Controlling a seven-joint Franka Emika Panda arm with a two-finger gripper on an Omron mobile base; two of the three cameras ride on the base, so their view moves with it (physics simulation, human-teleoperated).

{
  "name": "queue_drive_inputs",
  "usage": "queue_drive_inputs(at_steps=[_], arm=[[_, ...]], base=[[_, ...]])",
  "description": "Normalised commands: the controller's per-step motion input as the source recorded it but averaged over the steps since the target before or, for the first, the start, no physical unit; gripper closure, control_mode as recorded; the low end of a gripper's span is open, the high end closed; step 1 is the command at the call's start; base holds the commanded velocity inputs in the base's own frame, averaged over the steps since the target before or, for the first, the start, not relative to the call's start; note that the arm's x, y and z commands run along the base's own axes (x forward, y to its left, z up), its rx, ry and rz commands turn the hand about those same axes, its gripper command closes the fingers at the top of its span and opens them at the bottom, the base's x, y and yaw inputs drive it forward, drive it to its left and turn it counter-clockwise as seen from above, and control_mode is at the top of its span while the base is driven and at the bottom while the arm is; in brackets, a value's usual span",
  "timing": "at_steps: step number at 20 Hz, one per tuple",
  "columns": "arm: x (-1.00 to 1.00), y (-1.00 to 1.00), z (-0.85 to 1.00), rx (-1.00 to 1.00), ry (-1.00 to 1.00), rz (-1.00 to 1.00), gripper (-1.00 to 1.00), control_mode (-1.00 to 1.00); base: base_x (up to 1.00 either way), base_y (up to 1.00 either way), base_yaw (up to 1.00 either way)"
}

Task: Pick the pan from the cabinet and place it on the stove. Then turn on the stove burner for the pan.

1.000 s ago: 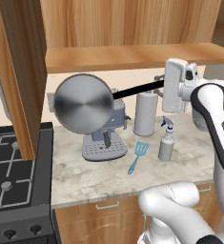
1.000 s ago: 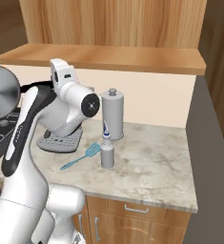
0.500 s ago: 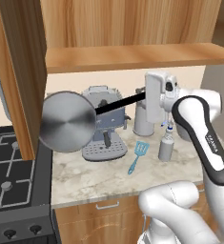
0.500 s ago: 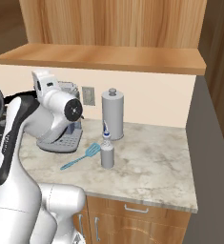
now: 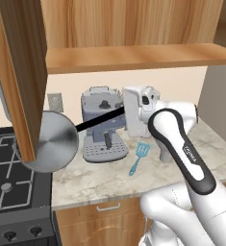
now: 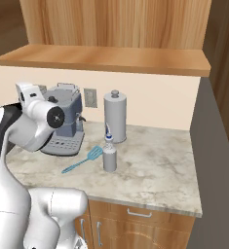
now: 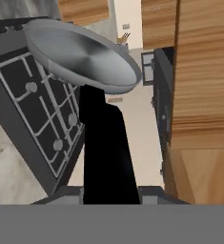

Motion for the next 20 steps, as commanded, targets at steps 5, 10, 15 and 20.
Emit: queue_drive_inputs(at_steps=[5,10,15,20], arm=[[0.00,0.62,-0.40,-0.07,0.04,0.02,1.00,-1.00],[0.16,0.51,-0.29,-0.07,0.07,0.00,1.00,-1.00],[0.30,0.48,-0.21,-0.04,0.10,0.00,1.00,-1.00],[0.30,0.50,-0.18,-0.02,0.12,0.00,1.00,-1.00]], base=[[0.00,0.00,0.00],[0.00,0.00,0.00],[0.00,0.00,0.00],[0.00,0.00,0.00]])
